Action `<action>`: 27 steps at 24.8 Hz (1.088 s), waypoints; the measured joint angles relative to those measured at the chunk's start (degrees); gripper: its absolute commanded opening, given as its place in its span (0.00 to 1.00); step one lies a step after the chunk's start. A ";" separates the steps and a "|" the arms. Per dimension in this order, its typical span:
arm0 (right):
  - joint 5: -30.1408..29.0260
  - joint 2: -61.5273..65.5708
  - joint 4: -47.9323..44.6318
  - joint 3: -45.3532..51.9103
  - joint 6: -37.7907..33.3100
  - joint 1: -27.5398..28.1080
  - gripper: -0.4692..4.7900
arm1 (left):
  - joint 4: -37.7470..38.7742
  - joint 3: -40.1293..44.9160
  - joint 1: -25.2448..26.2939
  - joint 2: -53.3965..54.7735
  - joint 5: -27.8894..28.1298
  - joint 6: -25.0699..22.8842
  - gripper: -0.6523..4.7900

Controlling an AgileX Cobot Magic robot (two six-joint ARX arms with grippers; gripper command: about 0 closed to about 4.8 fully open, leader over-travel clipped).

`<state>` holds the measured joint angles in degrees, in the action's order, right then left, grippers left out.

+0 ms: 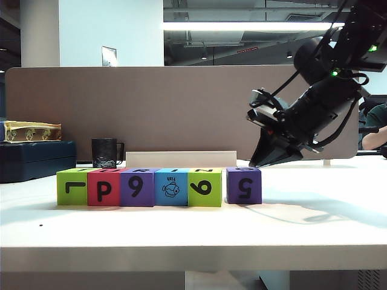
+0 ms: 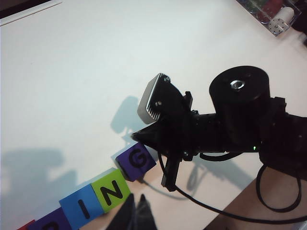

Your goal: Select the appropriate blocks from the scattered letter blocks on the table and arrange them in a row to spell out "TURING".

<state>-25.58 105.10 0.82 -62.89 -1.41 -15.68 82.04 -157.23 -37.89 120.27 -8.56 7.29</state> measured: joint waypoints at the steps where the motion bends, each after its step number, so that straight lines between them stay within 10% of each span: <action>1: -0.07 0.00 -0.11 0.00 0.00 -0.61 0.09 | 0.00 0.00 0.02 0.00 -0.02 0.00 0.11; 27: -1.22 -2.58 6.62 -0.50 0.00 -1.31 0.09 | 0.00 0.00 0.09 0.00 -0.02 -0.20 0.11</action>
<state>-26.81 102.52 7.44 -63.40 -1.41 -16.99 82.04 -157.23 -37.80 120.27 -8.58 7.09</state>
